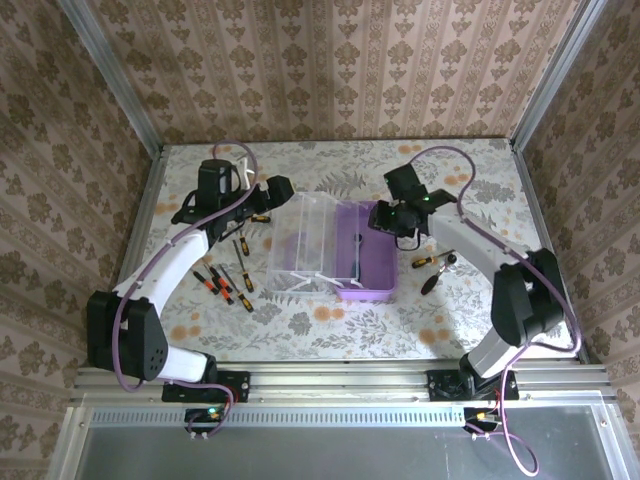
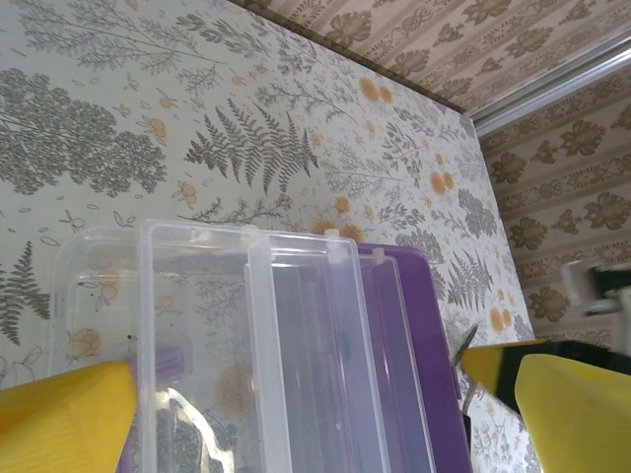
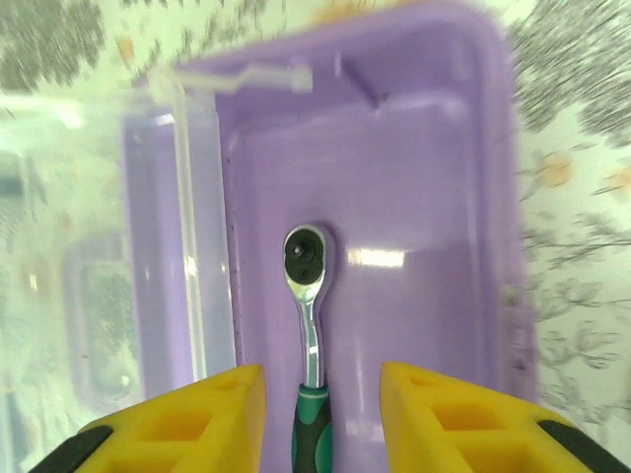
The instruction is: Pack the tool kit
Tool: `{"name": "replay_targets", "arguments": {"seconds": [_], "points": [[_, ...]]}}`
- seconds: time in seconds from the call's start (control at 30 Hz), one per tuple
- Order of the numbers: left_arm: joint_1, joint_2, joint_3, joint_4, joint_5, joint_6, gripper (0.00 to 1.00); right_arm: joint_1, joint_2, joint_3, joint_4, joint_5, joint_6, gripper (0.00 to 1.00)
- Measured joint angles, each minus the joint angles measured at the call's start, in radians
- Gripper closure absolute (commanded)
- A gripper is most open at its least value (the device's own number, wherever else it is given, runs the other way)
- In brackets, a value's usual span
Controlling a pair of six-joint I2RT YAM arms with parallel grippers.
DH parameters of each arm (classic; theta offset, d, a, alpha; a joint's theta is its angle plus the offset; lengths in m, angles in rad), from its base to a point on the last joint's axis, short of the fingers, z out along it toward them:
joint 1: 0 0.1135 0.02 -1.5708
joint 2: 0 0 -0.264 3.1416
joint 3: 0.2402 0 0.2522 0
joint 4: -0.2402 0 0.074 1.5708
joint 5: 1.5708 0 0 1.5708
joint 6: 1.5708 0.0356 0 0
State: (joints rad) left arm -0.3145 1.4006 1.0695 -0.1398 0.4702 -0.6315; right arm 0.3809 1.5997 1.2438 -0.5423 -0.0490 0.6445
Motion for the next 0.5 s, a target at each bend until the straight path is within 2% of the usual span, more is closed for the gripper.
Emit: {"name": "replay_targets", "arguments": {"seconds": [0.17,0.3,0.5], "points": [[-0.093,0.000,0.000,-0.001,0.000,0.010,0.00,-0.117,-0.179,-0.081,-0.011,0.048,-0.013,0.51],[-0.192,0.000,0.000,-0.001,-0.007,0.035,0.00,-0.257,-0.318,-0.222,-0.025,0.067,-0.033,0.38],[-0.262,-0.005,0.000,-0.001,-0.019,0.058,0.00,-0.430,-0.446,-0.443,-0.071,0.083,-0.043,0.36]]}}
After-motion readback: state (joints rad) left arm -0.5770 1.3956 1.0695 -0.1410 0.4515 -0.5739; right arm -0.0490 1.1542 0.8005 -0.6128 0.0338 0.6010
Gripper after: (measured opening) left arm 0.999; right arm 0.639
